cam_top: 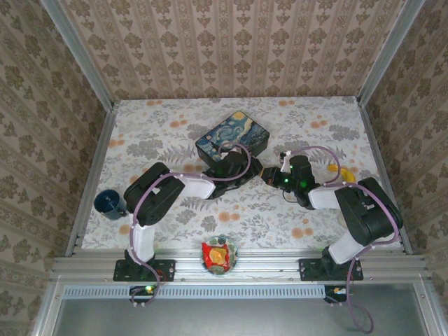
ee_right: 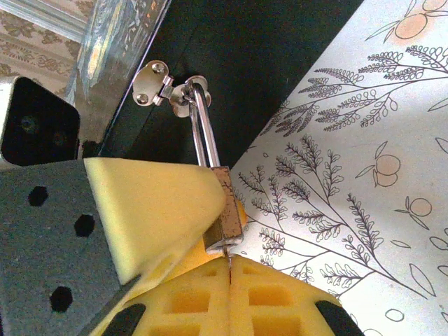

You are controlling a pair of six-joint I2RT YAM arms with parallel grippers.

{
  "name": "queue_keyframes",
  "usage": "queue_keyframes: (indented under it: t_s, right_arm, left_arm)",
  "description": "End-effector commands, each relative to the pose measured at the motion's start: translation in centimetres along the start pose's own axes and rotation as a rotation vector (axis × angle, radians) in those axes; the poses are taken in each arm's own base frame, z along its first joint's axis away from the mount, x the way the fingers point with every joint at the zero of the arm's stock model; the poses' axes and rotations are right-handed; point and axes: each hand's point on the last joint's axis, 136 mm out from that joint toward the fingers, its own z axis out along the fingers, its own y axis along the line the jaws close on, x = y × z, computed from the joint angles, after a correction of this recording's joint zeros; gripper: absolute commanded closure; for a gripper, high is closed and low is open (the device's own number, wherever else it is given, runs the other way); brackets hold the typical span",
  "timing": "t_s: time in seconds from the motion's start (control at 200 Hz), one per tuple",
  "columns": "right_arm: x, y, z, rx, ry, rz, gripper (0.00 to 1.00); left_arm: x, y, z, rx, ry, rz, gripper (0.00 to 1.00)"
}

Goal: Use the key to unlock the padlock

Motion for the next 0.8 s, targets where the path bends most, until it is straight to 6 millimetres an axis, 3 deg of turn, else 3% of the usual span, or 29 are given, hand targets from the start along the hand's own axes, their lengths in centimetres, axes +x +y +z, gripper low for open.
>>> queue_keyframes:
  t_s: [0.0,0.24,0.545,0.795]
  right_arm:
    - [-1.7,1.1,0.3,-0.036,-0.052,-0.011,1.0]
    - [-1.8,1.1,0.4,-0.04,-0.051,-0.013,1.0]
    - [-1.7,1.1,0.5,-0.046,-0.049,-0.009,1.0]
    - [-1.8,1.3,0.6,-0.054,-0.049,-0.003,1.0]
  left_arm:
    - [-0.9,1.3,-0.4,-0.025,-0.055,-0.026,0.46]
    - [-1.6,0.9,-0.3,0.011,-0.082,-0.04,0.5]
    - [-1.1,1.4,0.4,0.008,-0.055,-0.064,0.55]
    - [-0.9,0.5,1.2,0.052,-0.032,-0.057,0.55]
